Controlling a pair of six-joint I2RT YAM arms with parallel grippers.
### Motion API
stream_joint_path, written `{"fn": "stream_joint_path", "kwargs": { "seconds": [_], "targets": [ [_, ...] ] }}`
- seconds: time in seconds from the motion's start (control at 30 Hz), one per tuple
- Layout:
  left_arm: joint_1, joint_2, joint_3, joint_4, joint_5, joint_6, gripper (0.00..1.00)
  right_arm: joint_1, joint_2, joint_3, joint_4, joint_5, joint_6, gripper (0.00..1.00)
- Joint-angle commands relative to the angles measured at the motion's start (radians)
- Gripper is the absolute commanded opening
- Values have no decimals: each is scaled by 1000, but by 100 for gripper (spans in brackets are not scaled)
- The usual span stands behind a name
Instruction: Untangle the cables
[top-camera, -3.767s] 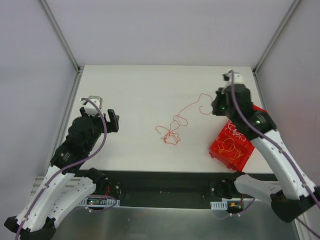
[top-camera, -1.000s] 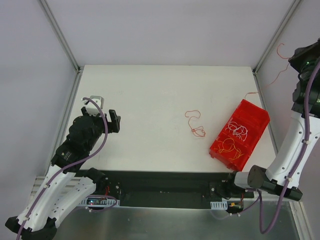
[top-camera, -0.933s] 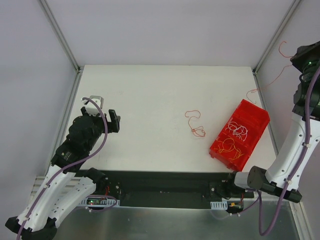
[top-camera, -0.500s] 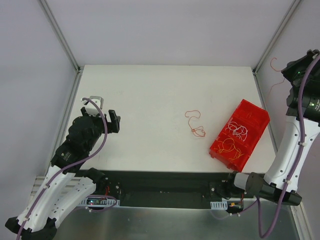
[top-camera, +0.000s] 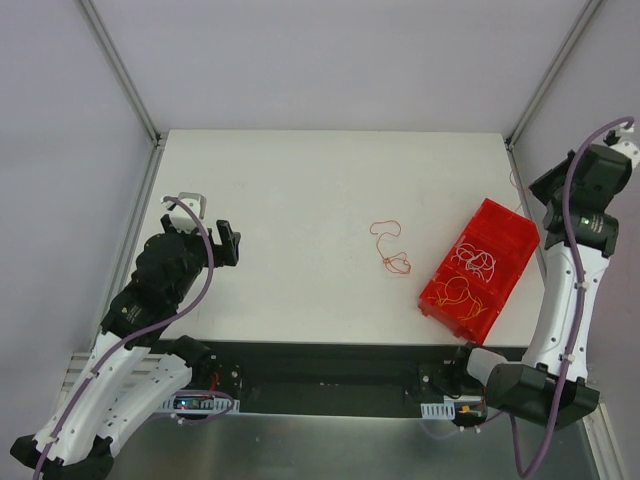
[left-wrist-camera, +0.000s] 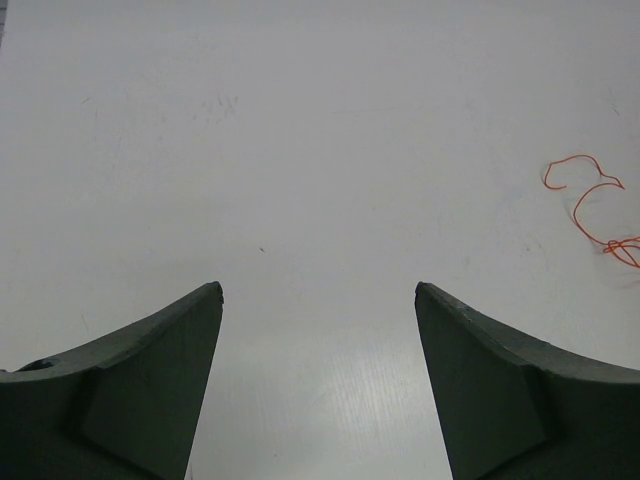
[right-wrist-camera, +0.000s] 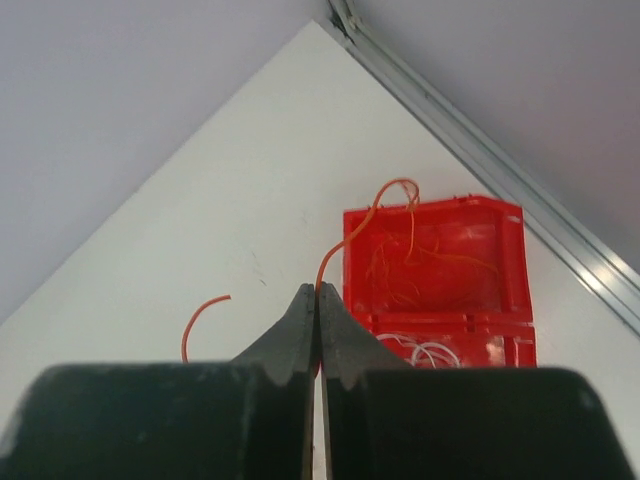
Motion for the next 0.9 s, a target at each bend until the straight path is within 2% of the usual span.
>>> {"fn": "stream_joint_path", "kwargs": {
  "seconds": [0.0,0.13,0.27,0.37,0.5,0.6,0.7,0.87],
  "targets": [
    [13,-13,0,34,6,0,77,-21,-62,-191,99,16,31,1],
    [14,-33,-3,36,1,1,78,-41,-46,-351,138,18,59,1],
    [11,-35,-2,37,21,-6,79,-65,42,-397,156,-11,91,1],
    [0,-44,-2,36,15,-6,79,-79,153,-370,164,-50,90,1],
    [-6,-55,-5,36,10,-3,79,-94,349,-244,49,-192,90,1],
    [-9,-59,-2,36,7,-2,79,-94,425,-207,33,-322,102,1],
    [-12,-61,-2,36,6,-3,79,-91,388,-236,58,-346,105,1],
    [-13,-55,-2,36,9,-3,79,-88,184,-329,53,-303,103,1]
  ]
}}
